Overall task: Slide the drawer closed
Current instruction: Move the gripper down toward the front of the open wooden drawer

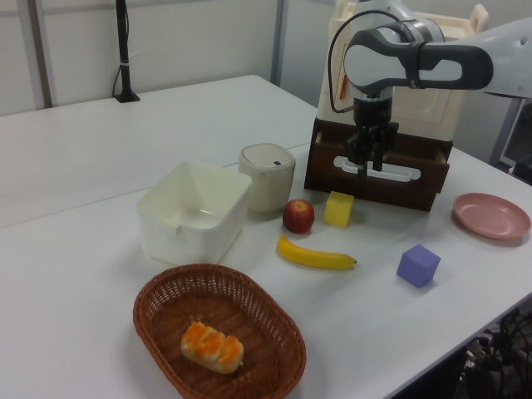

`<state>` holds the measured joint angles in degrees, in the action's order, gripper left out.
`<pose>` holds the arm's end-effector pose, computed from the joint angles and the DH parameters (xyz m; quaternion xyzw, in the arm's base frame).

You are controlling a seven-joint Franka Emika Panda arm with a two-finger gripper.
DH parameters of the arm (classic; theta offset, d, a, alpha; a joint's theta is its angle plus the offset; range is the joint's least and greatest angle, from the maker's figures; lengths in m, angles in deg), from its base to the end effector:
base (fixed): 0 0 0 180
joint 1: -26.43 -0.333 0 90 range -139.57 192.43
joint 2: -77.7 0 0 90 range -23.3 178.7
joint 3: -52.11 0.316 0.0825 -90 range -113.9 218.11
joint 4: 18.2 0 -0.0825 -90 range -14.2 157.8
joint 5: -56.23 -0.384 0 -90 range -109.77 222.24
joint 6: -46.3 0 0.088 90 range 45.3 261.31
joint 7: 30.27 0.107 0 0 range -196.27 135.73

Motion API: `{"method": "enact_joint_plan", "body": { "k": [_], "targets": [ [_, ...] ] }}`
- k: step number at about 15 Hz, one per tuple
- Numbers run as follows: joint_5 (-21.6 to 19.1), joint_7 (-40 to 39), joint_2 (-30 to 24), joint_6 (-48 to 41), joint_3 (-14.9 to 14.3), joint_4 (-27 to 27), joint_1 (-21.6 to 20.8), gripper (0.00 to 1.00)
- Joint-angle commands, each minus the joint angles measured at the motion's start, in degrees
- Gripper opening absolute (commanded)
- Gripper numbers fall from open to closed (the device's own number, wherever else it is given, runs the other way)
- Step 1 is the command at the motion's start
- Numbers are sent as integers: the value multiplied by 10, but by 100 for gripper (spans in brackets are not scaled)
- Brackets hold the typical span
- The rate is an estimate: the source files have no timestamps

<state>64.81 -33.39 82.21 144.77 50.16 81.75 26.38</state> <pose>0.5754 -0.0324 0.5110 0.9955 0.0255 -0.0553 0.0723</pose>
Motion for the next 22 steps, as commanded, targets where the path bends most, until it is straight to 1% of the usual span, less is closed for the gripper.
{"method": "enact_joint_plan", "body": {
  "k": [1, 6, 9, 10, 11, 17, 22],
  "targets": [
    [-1, -2, -5, 35, -8, 7, -1, 0],
    [-8, 0, 2, 40, -10, 7, 0, 1],
    [-8, 28, 25, 78, -11, 8, 7, 1],
    [-8, 28, 34, 88, -22, 7, 8, 1],
    [-8, 29, 45, 108, -26, 5, 7, 1],
    [1, 30, 74, 138, -29, 5, 9, 1],
    [2, 29, 82, 158, -45, 2, 17, 1]
  ]
}}
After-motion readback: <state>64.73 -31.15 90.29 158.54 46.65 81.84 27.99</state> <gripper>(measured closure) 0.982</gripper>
